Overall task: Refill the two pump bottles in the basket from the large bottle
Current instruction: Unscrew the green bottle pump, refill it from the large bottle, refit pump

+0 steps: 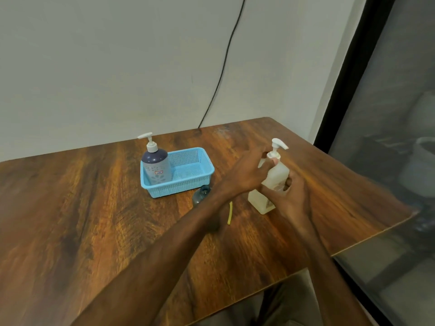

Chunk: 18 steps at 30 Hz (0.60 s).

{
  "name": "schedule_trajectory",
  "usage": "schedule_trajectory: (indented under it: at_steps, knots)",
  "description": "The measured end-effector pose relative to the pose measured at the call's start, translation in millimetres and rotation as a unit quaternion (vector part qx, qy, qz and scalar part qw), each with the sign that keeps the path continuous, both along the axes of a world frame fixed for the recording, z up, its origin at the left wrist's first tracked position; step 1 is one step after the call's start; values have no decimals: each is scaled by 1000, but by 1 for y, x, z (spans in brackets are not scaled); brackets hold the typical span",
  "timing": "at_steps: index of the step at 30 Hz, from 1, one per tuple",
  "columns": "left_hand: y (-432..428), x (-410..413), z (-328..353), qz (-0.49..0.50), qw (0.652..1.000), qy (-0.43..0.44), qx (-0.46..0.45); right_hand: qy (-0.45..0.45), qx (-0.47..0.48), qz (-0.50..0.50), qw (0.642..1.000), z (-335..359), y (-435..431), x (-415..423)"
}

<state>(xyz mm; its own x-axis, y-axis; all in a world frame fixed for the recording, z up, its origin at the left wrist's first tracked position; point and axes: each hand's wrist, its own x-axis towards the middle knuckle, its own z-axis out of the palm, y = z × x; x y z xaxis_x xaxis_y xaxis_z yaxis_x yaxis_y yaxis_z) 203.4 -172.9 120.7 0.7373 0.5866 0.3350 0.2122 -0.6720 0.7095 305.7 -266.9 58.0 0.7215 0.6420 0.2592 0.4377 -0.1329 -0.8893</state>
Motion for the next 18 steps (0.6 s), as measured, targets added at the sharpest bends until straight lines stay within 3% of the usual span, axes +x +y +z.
schedule_trajectory:
  at_steps: [6, 12, 15, 18]
  knots:
    - [-7, 3, -9, 31, 996, -80, 8, -21, 9, -32, 999, -6, -5, -13]
    - [-23, 16, -20, 206, 966, -151, -33, -36, -15, -70, 997, -9, -3, -29]
    - [-22, 28, -14, 236, 960, -131, -77, -32, -14, -73, 997, -9, -4, -29]
    - [-23, 39, -11, 187, 965, -95, -155, -46, -14, -63, 997, -10, -7, -26]
